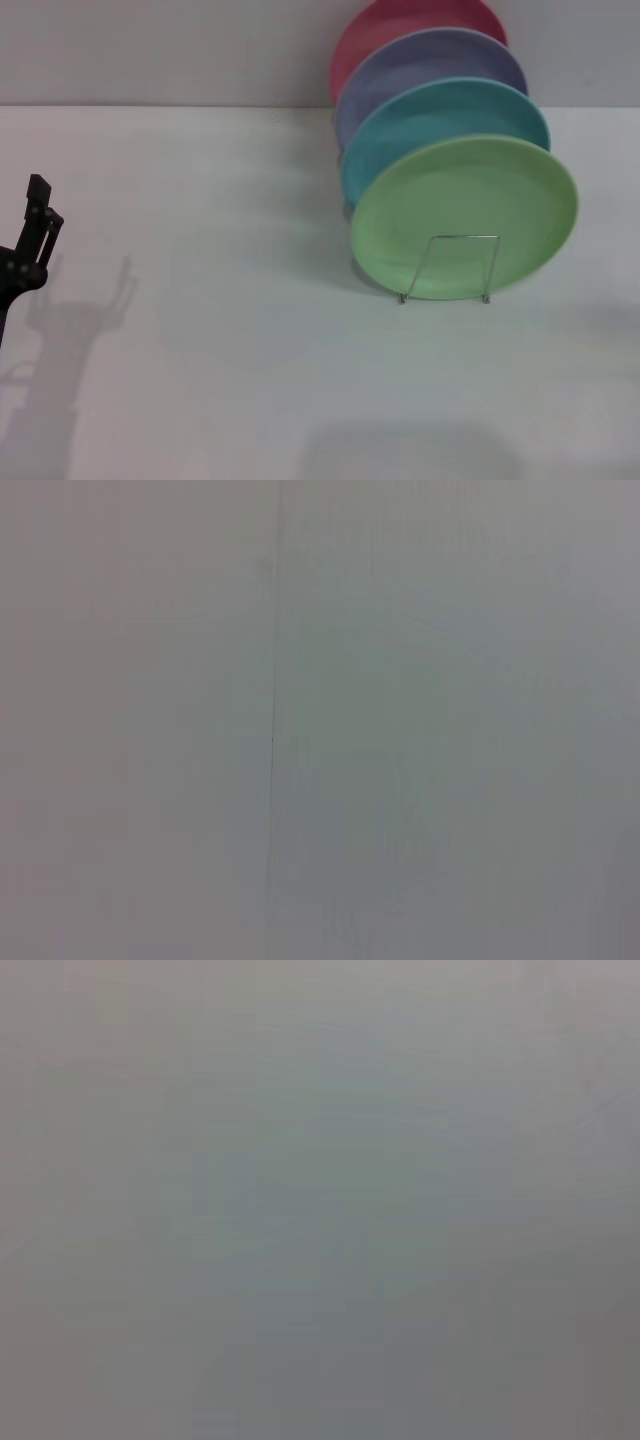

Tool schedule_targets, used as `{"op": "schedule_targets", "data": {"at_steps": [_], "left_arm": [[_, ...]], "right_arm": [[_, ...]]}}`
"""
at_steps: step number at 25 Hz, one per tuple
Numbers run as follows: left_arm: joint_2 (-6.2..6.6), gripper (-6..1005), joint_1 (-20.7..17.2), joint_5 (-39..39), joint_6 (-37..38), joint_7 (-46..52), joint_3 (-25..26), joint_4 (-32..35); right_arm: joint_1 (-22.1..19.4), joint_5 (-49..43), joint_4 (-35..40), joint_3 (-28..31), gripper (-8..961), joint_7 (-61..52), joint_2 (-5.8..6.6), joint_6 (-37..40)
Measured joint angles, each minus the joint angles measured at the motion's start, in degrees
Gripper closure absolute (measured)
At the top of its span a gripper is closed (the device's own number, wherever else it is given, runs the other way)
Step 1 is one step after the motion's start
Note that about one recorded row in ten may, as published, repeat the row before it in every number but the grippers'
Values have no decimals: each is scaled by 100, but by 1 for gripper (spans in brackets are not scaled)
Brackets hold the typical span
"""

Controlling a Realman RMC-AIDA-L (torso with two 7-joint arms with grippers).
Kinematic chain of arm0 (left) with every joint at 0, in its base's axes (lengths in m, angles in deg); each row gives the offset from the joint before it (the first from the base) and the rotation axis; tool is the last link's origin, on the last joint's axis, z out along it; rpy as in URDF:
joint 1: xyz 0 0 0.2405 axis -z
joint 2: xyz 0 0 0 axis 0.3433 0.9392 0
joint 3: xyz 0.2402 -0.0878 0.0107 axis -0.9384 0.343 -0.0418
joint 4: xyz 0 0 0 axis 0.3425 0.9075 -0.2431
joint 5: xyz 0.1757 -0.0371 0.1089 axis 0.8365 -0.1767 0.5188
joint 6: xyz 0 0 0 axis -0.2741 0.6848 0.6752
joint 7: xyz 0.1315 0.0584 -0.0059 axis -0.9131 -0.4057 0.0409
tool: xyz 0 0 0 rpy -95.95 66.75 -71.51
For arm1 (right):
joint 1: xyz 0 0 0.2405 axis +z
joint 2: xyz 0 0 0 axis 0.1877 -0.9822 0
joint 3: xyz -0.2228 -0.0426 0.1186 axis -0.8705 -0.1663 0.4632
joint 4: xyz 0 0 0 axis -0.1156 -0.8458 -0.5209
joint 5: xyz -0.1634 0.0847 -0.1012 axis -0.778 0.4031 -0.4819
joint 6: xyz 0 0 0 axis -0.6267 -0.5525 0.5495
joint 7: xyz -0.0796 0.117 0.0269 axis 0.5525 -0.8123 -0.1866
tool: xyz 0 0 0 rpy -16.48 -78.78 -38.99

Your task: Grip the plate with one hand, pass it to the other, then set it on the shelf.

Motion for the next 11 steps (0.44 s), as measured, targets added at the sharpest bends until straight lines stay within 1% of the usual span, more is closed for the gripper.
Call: {"op": "schedule_targets", "data": {"at_steps": [4,11], "left_arm": [[-9,167,-20,4,7,14,-3,16],[-10,167,-26,6,-6,14,-6,19]], "right_arm": [[139,500,28,0,294,-243,13,-514],[381,585,225,0,296,-205,21,-675]]}}
